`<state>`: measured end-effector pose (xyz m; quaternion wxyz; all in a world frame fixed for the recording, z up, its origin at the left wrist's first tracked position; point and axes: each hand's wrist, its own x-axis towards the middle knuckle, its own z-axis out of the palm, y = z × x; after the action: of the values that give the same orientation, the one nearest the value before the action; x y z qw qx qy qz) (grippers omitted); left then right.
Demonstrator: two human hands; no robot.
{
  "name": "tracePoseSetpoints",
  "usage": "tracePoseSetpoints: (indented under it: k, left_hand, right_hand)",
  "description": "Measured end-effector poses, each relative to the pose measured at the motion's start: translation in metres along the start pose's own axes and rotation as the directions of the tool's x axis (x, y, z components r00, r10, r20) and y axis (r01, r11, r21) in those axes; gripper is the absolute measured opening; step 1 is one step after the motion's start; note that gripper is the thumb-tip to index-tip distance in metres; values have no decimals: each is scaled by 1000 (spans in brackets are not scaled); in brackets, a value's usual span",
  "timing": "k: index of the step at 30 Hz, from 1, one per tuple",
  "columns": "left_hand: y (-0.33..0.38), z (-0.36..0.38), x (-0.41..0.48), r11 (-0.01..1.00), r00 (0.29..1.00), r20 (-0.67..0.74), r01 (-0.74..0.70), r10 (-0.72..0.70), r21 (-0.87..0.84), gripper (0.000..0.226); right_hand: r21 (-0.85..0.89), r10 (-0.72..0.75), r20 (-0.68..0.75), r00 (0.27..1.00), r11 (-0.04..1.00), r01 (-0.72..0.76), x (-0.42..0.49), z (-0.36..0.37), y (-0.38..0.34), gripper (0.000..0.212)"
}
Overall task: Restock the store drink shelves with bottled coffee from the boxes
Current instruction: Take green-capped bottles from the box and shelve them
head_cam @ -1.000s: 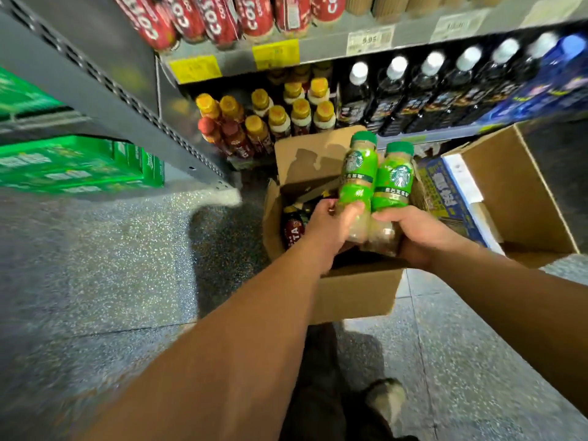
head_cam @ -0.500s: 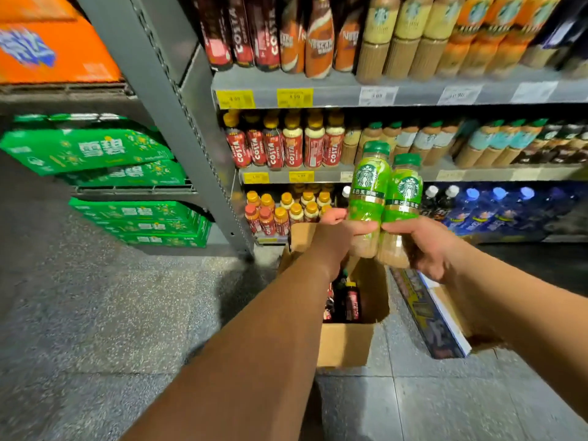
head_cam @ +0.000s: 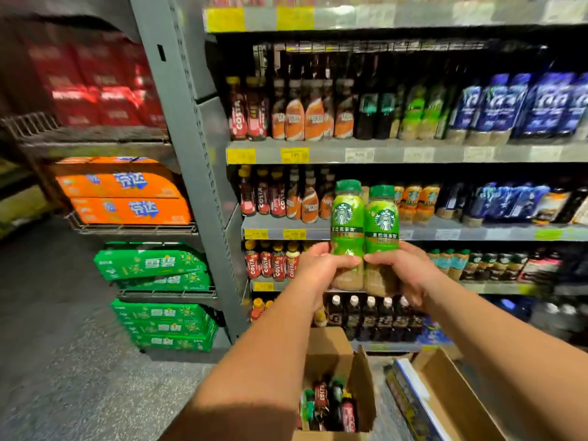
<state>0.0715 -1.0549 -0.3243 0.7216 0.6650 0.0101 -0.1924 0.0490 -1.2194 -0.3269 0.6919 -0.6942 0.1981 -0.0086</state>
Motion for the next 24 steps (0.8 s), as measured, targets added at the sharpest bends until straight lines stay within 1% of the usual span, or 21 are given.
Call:
tracePoseSetpoints:
  k: [3,4,5,6,7,8,11,13,14,15,16,17,20,22,24]
  left_hand:
    - [20,12,-11,998,998,-15,-55,55,22,62]
    - [26,18,-14,998,998,-13,-68,69,17,65]
    - [31,22,-16,997,997,-4,-80,80,13,67]
    - [36,27,-16,996,996,-1,-84,84,12,69]
    - [41,32,-17,996,996,9,-91,91,15,68]
    - [45,37,-18,995,995,14,-94,94,13,64]
    - [58,53,-17,993,993,19,-114,114,-9,50]
    - [68,63,-14,990,990,15,-140,140,5,39]
    - [73,67,-12,989,989,15,-148,148,8,43]
    - [77,71,-9,989,989,15,-146,146,22,54]
    - [82,75,-3,989,989,17,-145,144,30,63]
    - [86,79,2,988,988,18,-151,150,27,66]
    - [99,88,20,987,987,14,-162,162,9,55]
    - [108,92,33,985,985,24,-173,173,-3,42]
    - [117,96,53,983,983,23,-182,183,-11,37]
  right_hand:
    - [30,-54,-31,998,998,55,-24,-2,-27,65]
    - [28,-64,-35,997,998,65,-27,-5,-33,61]
    - [25,-62,-42,997,998,64,-29,-8,-40,65]
    - [24,-67,-53,996,997,69,-27,-13,-44,75]
    - [23,-76,-59,995,997,77,-27,-18,-49,81]
    - [33,-87,-68,994,995,89,-25,-23,-53,82]
    - [24,-111,-96,989,993,114,-29,-33,-70,68]
    - [8,-138,-118,983,990,140,-31,-39,-82,51]
    - [9,-143,-123,982,989,146,-28,-43,-86,44]
    - [8,-146,-131,980,989,149,-24,-47,-90,40]
    - [4,-153,-141,978,988,155,-21,-49,-94,39]
    - [-3,-161,-151,975,987,163,-17,-52,-99,38]
    - [-32,-189,-180,965,982,187,-2,-59,-114,35]
    - [-46,-206,-187,960,978,201,10,-62,-123,32]
    - [-43,-221,-204,954,975,217,26,-63,-131,31]
